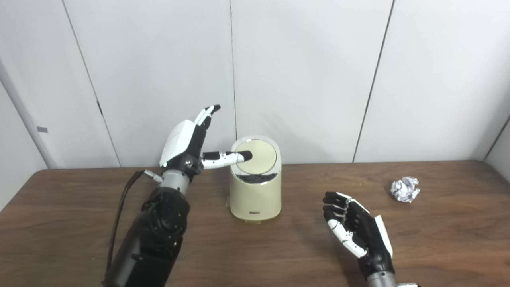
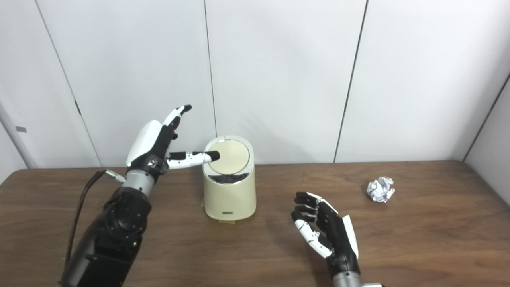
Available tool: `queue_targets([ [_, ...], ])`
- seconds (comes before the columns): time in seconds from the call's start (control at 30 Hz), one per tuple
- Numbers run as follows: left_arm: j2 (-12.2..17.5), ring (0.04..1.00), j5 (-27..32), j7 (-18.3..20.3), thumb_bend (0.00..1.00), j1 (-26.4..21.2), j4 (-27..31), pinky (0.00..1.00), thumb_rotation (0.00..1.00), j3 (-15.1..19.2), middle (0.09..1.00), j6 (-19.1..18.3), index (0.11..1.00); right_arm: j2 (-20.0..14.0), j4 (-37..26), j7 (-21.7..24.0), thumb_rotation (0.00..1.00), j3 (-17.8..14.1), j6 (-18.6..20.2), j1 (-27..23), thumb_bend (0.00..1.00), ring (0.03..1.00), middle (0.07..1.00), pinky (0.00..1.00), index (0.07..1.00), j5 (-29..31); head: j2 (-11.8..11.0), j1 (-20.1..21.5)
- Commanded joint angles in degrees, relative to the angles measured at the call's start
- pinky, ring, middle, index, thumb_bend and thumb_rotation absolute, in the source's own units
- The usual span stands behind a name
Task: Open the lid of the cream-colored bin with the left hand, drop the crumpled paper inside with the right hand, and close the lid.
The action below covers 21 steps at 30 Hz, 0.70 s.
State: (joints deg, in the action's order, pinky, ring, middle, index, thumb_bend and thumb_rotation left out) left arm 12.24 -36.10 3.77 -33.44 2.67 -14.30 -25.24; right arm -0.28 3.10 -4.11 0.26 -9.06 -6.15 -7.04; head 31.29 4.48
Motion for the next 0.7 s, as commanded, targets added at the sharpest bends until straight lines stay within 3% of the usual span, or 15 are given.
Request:
queue_targets([
  [0.0, 0.7, 0.983, -3.0, -2.7, 0.98, -4.6, -0.9, 0.92, 0.50, -0.1, 0.994, 2.2, 0.980, 0.6, 1.5, -0.5, 0.42, 0.3, -2.0, -0.1, 0.24, 0.693, 0.723, 0.60, 0.710, 0.0, 0.1, 0.1],
  [0.1, 0.8, 0.999, -4.4, -3.7, 0.97, -5.3, -3.4, 0.99, 0.48, -0.6, 0.987, 2.8, 0.974, 0.7, 1.0, -0.6, 0.43, 0.3, -1.3, 0.1, 0.24, 0.692, 0.723, 0.60, 0.712, -0.3, 0.2, 0.0],
  [0.4, 0.3, 0.980, -5.9, -5.9, 0.97, -6.4, -9.7, 1.00, 0.46, -0.7, 0.961, 4.3, 0.955, 0.9, 0.5, -0.4, 0.45, 0.2, -0.7, 0.3, 0.25, 0.694, 0.721, 0.61, 0.713, 0.1, 0.2, 0.3],
  [0.53, -0.1, 0.974, -5.7, -6.2, 0.94, -7.0, -11.5, 0.99, 0.51, -0.5, 0.959, 4.2, 0.953, 0.9, 0.7, -0.3, 0.43, 0.3, -1.0, 0.3, 0.25, 0.690, 0.719, 0.61, 0.712, 0.4, 0.2, 0.4],
  [0.67, -0.5, 0.957, -5.5, -6.3, 0.86, -8.2, -14.3, 0.98, 0.63, -0.3, 0.953, 3.6, 0.953, 1.0, 0.4, -0.4, 0.44, 0.4, -0.3, 0.4, 0.24, 0.693, 0.722, 0.61, 0.716, 0.1, 0.0, 0.6],
])
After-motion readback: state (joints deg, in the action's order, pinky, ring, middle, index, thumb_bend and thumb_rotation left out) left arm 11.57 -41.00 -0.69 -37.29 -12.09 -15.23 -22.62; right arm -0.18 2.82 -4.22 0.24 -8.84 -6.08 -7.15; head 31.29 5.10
